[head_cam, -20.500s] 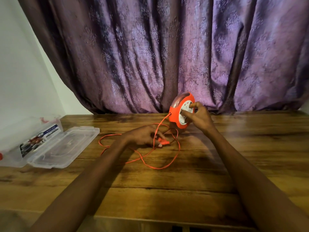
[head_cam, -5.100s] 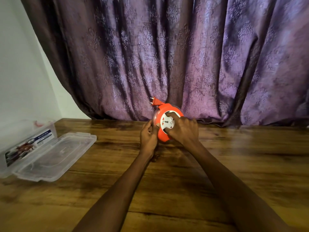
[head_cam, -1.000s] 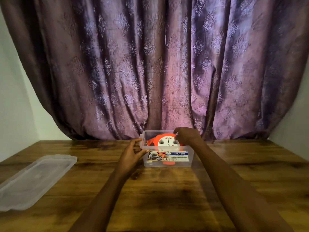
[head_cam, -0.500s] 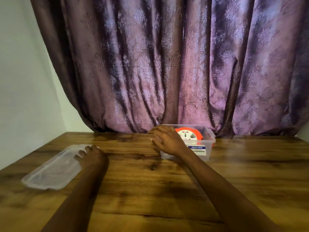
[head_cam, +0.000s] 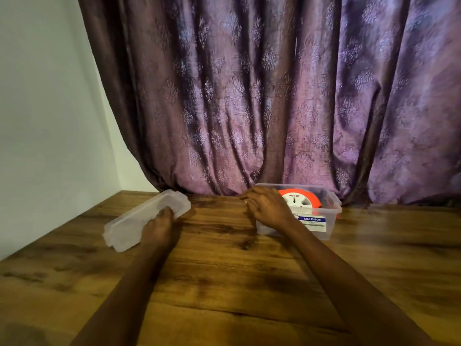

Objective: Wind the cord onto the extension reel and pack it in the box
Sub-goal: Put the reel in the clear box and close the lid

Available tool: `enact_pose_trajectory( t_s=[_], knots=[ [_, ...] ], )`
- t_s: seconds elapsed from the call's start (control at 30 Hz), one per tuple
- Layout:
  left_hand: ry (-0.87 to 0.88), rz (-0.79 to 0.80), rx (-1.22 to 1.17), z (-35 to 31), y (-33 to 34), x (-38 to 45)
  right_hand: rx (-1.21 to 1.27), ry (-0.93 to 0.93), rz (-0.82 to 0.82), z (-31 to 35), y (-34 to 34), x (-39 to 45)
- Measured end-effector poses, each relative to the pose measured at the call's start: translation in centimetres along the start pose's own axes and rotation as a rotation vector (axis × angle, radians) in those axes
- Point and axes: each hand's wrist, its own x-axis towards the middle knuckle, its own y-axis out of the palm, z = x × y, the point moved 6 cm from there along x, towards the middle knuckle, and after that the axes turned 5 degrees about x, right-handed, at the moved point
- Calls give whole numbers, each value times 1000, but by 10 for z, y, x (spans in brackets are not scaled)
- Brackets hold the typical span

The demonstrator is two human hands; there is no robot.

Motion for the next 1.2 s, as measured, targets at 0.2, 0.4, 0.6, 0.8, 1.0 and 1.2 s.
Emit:
enact_pose_trajectory(
  t_s=[0.2, 0.4, 0.6, 0.8, 1.0, 1.2],
  knots=[
    [369, -53, -92, -55, -14, 11, -55, 42, 34, -22, -13, 2],
    [800, -190, -142, -128, -24, -2, -224, -15, -15, -31, -35, 3],
    [886, -345, -154, -165, -27, -13, -224, -196, -153, -38, -60, -23],
    [538, -451, -535, -153, -42, 16, 50, 28, -193, -83, -88, -55],
    [217, -21, -1236, -168, -18, 54, 381, 161, -246, -122, -123, -77],
    [22, -56, -1622, -206, 2, 57, 543, 384, -376, -142, -129, -87]
  ],
)
